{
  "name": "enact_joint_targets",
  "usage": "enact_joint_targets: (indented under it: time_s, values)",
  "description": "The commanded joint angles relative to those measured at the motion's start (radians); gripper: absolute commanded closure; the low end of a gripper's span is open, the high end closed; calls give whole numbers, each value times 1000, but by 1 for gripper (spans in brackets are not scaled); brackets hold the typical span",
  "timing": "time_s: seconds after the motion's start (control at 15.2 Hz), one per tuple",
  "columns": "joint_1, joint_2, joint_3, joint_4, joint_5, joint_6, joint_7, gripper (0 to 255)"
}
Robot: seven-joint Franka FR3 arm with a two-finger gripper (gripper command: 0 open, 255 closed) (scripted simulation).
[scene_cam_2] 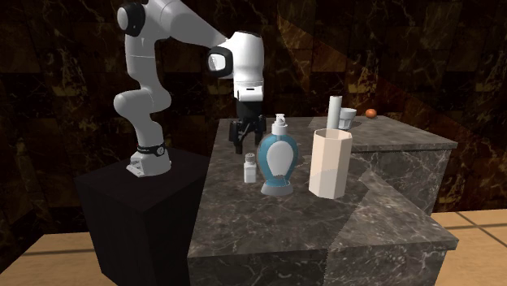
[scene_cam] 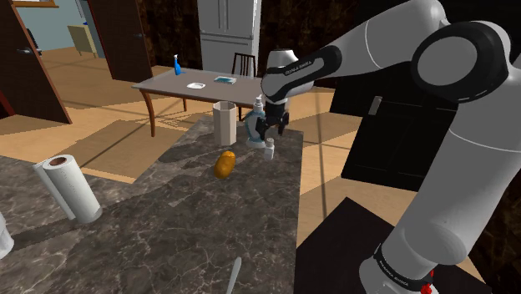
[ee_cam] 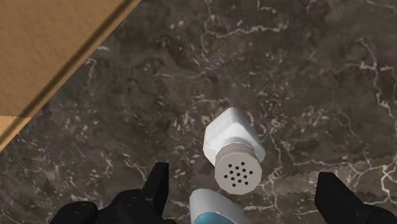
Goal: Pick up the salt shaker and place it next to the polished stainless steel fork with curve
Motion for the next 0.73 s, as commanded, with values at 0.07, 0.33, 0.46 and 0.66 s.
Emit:
enact_joint_targets:
  time_s: [0.07,0.33,0.46,0.66]
  values:
    - [-1,20,0,-17,3,38,-2,0]
    - [-1,31,0,-26,4,57,-3,0]
    - [-1,31,0,-26,4,57,-3,0]
    - [-1,30,0,-26,4,57,-3,0]
